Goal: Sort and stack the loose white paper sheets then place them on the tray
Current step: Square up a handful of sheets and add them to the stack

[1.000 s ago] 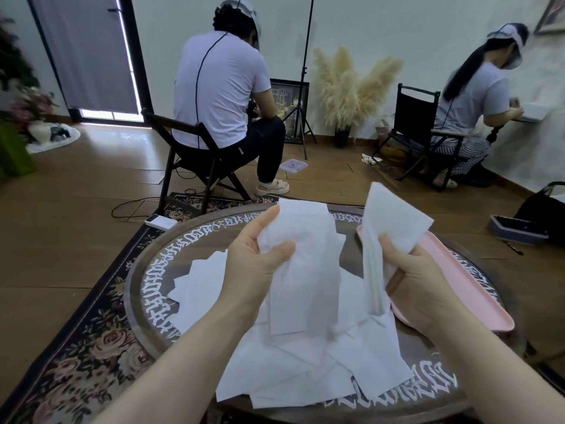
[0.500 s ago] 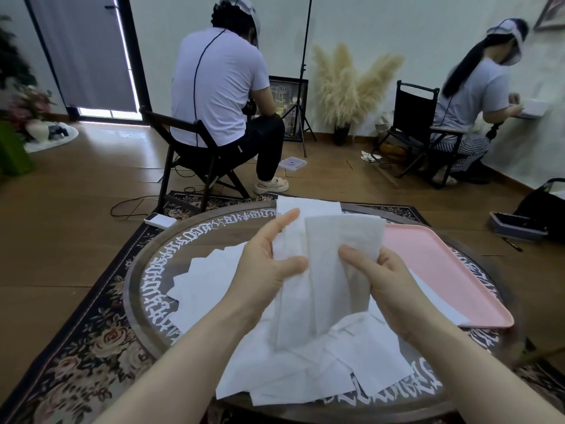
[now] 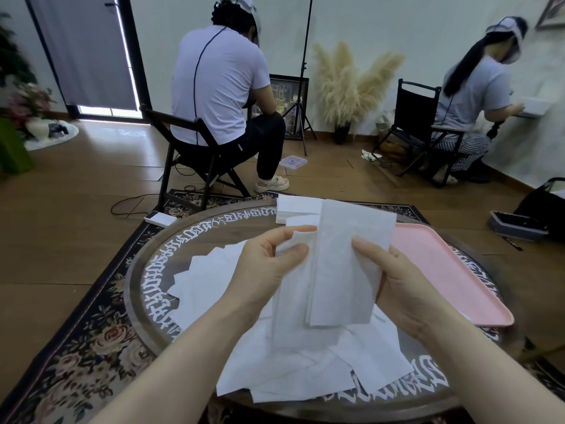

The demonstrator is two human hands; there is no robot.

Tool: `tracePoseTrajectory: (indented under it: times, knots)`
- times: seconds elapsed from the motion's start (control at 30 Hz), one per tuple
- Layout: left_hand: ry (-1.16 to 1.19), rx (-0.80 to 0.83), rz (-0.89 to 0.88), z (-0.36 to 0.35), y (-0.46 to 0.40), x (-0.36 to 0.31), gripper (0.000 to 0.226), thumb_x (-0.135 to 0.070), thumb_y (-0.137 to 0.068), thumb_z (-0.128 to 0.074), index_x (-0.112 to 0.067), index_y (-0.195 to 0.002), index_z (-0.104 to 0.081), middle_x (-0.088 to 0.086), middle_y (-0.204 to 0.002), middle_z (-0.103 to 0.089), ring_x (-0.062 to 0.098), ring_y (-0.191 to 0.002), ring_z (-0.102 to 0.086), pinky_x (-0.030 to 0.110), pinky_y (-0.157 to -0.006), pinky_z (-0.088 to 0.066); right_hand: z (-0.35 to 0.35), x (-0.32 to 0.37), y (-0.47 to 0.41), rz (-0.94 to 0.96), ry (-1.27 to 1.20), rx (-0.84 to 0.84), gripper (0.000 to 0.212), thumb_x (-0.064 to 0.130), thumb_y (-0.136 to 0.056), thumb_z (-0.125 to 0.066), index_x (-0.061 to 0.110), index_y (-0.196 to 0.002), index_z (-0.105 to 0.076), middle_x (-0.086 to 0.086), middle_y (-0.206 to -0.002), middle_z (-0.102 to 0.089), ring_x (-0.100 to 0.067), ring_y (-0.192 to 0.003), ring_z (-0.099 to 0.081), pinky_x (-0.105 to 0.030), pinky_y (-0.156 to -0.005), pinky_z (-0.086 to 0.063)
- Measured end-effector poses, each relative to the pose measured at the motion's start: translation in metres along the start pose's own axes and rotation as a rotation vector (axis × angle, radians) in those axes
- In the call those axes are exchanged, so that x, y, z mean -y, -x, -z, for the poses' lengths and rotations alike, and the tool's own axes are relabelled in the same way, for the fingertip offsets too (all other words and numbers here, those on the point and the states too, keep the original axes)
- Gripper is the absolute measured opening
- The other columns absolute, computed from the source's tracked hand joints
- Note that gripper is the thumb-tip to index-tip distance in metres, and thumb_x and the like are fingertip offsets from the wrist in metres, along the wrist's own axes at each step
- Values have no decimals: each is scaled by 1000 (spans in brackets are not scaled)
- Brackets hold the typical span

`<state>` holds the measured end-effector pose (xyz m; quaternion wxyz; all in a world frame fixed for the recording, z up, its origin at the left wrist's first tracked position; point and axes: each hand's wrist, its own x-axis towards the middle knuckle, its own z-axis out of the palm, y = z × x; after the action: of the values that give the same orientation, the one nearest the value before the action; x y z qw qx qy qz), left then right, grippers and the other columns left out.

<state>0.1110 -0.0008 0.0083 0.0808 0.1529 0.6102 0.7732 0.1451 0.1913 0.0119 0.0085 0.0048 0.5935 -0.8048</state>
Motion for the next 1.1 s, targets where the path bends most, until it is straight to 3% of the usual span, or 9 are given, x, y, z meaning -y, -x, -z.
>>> tracePoseTrajectory:
  times: [0.1,0.2,0.37,0.53,0.63,0.77,0.87,1.03,1.1]
  knots:
    - [-24,-20,-12,-2,2,-2,35,-2,-90,-64,-32,-106,-73,-8,-103,-76,7,-94,-69,23,-73,-55,-1,-1,-1,24,-16,-72,40,30,-83,-68,11,-119,-69,-8,-119,-71,-26,-110,-68,-40,-92,-55]
    - [-72,-66,-63,-4,2,-2,44,3,-91,-62,-36,-107,-71,-7,-114,-73,18,-107,-68,37,-91,-55,-4,-1,-1,35,-62,-143,40,30,-78,-67,13,-113,-69,-6,-113,-74,-21,-98,-72,-31,-74,-59]
    - [-42,-7,-18,-5,3,-2,27,2,-88,-65,-17,-104,-74,-2,-95,-77,11,-79,-72,20,-62,-54,-4,0,-3,67,-96,-147,45,31,-79,-66,12,-119,-66,-6,-115,-73,-22,-104,-71,-32,-76,-58]
    - [25,-16,75,-7,1,5,18,-21,-94,-61,-12,-92,-77,8,-94,-76,17,-81,-70,24,-69,-56,-2,-1,-2,24,-40,-93,38,29,-77,-75,11,-111,-72,-7,-112,-74,-21,-99,-72,-27,-69,-59]
    - [84,-90,103,-5,-2,4,22,-23,-95,-60,-15,-85,-79,8,-95,-77,17,-81,-71,29,-73,-56,1,0,-2,117,87,-203,43,34,-76,-72,11,-112,-71,-4,-107,-76,-22,-97,-73,-30,-74,-57]
    - [69,-148,100,-1,-4,5,27,-22,-98,-58,-18,-81,-78,2,-87,-77,12,-73,-69,19,-57,-52,1,6,3,315,192,-320,35,38,-77,-67,16,-105,-70,2,-100,-77,-15,-90,-73,-25,-69,-58]
    - [90,-157,119,-2,-4,5,28,-22,-100,-54,-19,-84,-77,-2,-86,-77,8,-72,-71,17,-55,-50,-5,5,7,348,208,-300,33,38,-76,-68,16,-101,-71,1,-99,-77,-15,-87,-74,-26,-69,-59]
    - [171,-163,208,-3,-5,5,26,-26,-101,-51,-14,-104,-74,9,-107,-74,25,-97,-66,36,-86,-43,-15,-3,8,244,234,-165,34,34,-74,-66,13,-101,-71,-2,-96,-78,-17,-85,-74,-24,-67,-59]
    - [237,-133,234,-6,-4,5,30,-23,-101,-48,-7,-112,-71,12,-113,-72,29,-105,-67,41,-95,-47,-17,-7,6,170,259,-111,33,30,-80,-64,12,-107,-70,-3,-100,-77,-20,-90,-73,-27,-70,-59]
